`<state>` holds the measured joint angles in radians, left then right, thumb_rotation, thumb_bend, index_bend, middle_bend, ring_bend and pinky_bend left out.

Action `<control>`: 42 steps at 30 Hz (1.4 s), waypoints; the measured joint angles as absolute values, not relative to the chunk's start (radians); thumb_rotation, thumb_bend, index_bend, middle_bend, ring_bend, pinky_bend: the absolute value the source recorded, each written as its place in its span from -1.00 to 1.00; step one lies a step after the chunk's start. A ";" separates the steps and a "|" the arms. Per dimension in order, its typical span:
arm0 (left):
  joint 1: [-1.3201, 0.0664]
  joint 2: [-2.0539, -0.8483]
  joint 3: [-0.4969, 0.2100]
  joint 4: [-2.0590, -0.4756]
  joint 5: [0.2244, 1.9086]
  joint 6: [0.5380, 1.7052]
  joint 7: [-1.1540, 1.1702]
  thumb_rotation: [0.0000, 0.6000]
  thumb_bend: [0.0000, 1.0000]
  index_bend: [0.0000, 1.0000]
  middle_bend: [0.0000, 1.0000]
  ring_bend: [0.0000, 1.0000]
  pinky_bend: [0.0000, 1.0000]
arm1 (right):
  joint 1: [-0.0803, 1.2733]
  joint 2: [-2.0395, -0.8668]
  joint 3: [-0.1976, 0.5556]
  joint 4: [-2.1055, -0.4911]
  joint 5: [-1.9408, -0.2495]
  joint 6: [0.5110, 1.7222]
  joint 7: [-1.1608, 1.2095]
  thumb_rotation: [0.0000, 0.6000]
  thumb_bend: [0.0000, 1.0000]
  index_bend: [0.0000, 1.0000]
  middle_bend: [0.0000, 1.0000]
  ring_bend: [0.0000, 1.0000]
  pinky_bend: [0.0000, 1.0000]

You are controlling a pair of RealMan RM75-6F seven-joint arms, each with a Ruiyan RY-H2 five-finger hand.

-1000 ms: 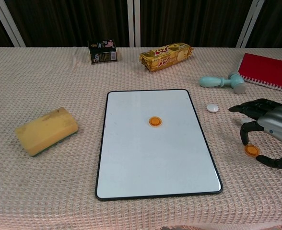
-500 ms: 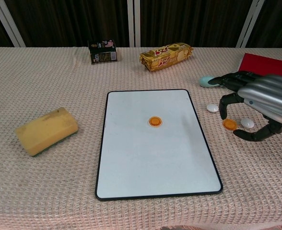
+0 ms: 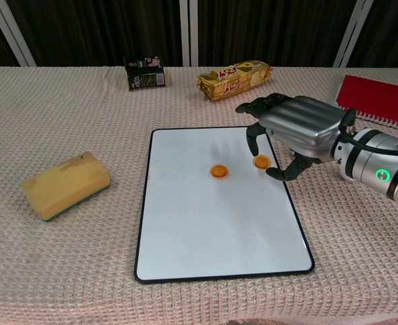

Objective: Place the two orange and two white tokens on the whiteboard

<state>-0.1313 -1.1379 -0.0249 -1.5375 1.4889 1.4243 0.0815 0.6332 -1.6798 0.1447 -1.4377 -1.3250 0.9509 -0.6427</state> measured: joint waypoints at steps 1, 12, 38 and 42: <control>-0.131 -1.138 -0.024 -1.539 1.491 1.426 0.082 0.59 -0.81 -0.84 -0.92 -1.00 -0.81 | 0.641 -1.687 0.146 -1.433 -1.313 0.944 -0.654 1.00 -0.34 0.30 -1.00 -1.00 -1.00; -0.128 -1.133 -0.020 -1.549 1.497 1.430 0.087 0.60 -0.81 -0.84 -0.92 -1.00 -0.81 | 0.676 -1.717 0.142 -1.426 -1.238 0.934 -0.733 1.00 -0.34 0.22 -1.00 -1.00 -1.00; -0.127 -1.128 -0.021 -1.554 1.487 1.423 0.088 0.59 -0.81 -0.84 -0.93 -1.00 -0.81 | 0.736 -1.758 0.126 -1.414 -1.148 0.931 -0.749 1.00 -0.34 0.17 -1.00 -1.00 -1.00; -0.127 -1.128 -0.022 -1.553 1.485 1.423 0.086 0.59 -0.81 -0.84 -0.92 -1.00 -0.81 | 0.743 -1.765 0.124 -1.410 -1.140 0.936 -0.755 1.00 -0.34 0.15 -1.00 -1.00 -1.00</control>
<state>-0.1267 -1.1282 -0.0221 -1.5530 1.4848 1.4227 0.0859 0.7427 -1.7651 0.1242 -1.4103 -1.1398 0.9362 -0.7550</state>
